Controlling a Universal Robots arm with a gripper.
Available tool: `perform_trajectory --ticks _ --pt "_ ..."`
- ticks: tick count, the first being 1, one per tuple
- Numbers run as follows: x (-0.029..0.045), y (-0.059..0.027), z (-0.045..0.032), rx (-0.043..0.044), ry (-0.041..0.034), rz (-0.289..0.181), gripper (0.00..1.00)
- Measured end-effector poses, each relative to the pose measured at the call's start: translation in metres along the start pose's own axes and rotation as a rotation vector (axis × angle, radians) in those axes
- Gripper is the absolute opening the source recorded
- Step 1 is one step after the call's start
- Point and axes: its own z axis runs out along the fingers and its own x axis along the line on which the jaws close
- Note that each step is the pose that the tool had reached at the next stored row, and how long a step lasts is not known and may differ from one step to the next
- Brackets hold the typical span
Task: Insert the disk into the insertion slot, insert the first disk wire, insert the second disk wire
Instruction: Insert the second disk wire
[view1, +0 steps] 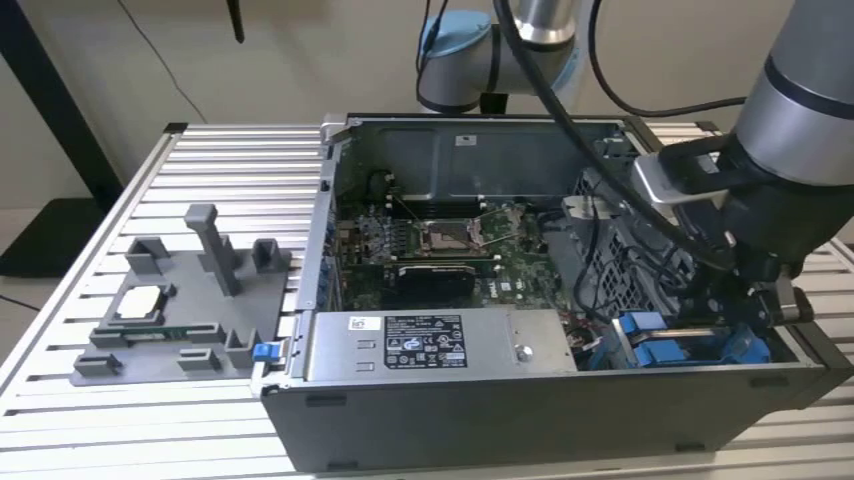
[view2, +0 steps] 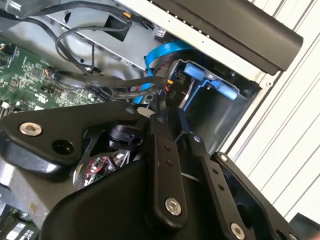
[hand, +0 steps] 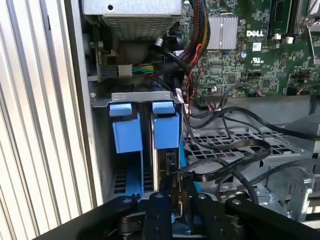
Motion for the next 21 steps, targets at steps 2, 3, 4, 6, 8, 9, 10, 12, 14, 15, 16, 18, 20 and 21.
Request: perform_trajectory --ticks 2,3,4,6,8,9,10,12,14,15,16,18,20,21 --pt "-0.0009 -0.0013 -0.0062 0.0000 0.0002 0.000 1.00" --pt "-0.0013 -0.0019 -0.0090 0.0000 0.0002 0.000 1.00" --pt "-0.0017 -0.0025 -0.0116 0.0000 0.0003 0.000 1.00" --pt "-0.0023 -0.0034 -0.0160 0.0000 0.0003 0.000 1.00" --pt "-0.0028 -0.0041 -0.0192 0.0000 0.0002 0.000 1.00" --pt "-0.0030 -0.0045 -0.0209 0.0000 0.0002 0.000 1.00" --pt "-0.0033 -0.0049 -0.0228 -0.0002 0.0005 0.000 1.00" --pt "-0.0038 -0.0058 -0.0263 -0.0032 0.0027 0.000 1.00" --pt "-0.0041 -0.0064 -0.0287 -0.0144 0.0047 0.000 1.00" --pt "-0.0043 -0.0070 -0.0296 -0.0221 0.0053 0.001 1.00" --pt "-0.0044 -0.0079 -0.0303 -0.0311 0.0060 0.001 1.00" --pt "-0.0048 -0.0103 -0.0315 -0.0527 0.0079 0.003 1.00" --pt "-0.0052 -0.0136 -0.0322 -0.0732 0.0092 0.006 1.00" --pt "-0.0053 -0.0154 -0.0325 -0.0839 0.0100 0.007 1.00"
